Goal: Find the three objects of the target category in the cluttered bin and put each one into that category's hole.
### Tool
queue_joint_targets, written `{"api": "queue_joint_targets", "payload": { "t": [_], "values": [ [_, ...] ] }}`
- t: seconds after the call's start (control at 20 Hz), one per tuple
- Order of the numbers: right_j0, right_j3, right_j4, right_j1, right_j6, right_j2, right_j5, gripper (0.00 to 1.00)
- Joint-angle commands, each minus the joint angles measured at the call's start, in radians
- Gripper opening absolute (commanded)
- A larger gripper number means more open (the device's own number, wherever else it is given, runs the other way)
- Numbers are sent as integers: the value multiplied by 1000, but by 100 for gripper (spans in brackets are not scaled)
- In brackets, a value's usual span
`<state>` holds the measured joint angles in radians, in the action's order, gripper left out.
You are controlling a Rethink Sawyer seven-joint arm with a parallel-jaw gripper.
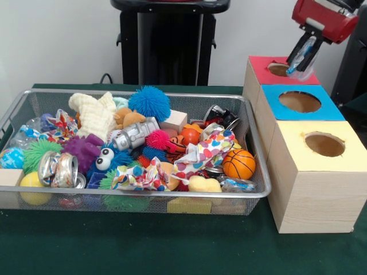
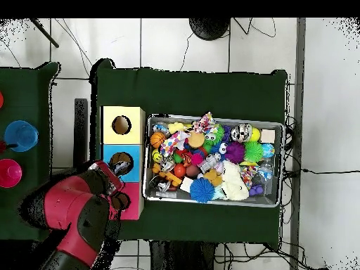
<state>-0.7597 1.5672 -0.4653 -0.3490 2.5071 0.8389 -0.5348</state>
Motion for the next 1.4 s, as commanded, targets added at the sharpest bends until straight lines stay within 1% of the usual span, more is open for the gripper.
{"api": "queue_joint_targets", "payload": {
  "t": [0.05, 0.4, 0.6, 0.9, 1.15, 1.4],
  "values": [
    [14, 24, 12, 94, 238, 12, 135, 0],
    [-27, 24, -26, 127, 276, 62, 116, 0],
    [-53, 25, -47, 154, 306, 76, 99, 0],
    [-111, 22, -90, 219, 377, 113, 68, 0],
    [-136, 30, -138, 259, 410, 106, 87, 0],
    [-150, 36, -149, 288, 413, 113, 119, 0]
  ]
}}
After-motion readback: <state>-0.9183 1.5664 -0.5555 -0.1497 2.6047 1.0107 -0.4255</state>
